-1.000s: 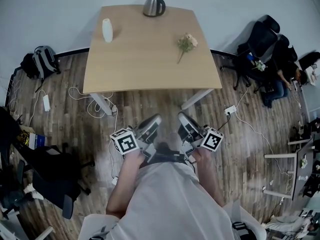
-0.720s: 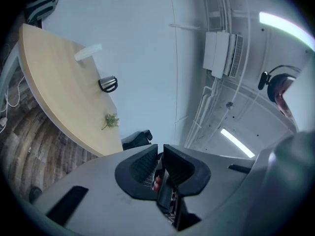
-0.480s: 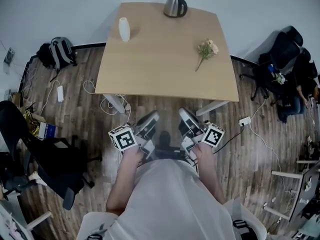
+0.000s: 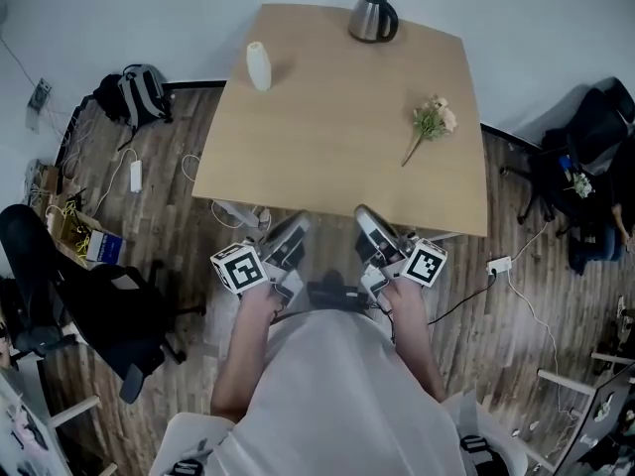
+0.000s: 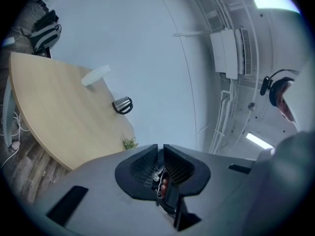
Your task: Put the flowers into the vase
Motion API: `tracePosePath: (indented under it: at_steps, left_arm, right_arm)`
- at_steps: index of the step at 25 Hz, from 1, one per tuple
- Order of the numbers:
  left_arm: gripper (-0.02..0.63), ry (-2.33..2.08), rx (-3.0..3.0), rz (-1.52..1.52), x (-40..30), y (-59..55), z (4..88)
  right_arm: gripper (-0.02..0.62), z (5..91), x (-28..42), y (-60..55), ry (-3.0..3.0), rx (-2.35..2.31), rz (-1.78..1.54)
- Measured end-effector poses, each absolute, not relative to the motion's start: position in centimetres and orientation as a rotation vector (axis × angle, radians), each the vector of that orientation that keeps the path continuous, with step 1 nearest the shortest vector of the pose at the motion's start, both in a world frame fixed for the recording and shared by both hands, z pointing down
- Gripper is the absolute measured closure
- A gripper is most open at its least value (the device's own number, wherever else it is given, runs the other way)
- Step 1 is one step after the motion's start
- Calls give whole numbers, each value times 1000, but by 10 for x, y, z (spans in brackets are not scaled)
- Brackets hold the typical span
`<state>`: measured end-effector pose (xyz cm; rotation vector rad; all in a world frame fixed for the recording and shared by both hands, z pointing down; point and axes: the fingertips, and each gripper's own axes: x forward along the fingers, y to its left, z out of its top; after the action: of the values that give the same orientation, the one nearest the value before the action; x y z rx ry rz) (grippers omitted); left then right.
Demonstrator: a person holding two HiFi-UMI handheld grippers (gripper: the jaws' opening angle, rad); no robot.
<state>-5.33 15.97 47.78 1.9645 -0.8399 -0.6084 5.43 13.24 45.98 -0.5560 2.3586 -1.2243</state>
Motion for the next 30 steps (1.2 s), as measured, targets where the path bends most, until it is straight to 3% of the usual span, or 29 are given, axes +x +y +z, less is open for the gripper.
tracePosePath:
  at_steps: [11,23,30]
  left_arm:
    - [566,-869,1995,-553,-23,118,480]
    - [566,-812,2014,-579,-46,59,483]
    - [566,-776,2035,-605,-91,-4,474]
  right_arm:
    - [571,468,78,89,2347,-525,-1271]
    - [571,468,49,35,2418,-584,-1253]
    - [571,455,-8,-22,2488,-600,-1232]
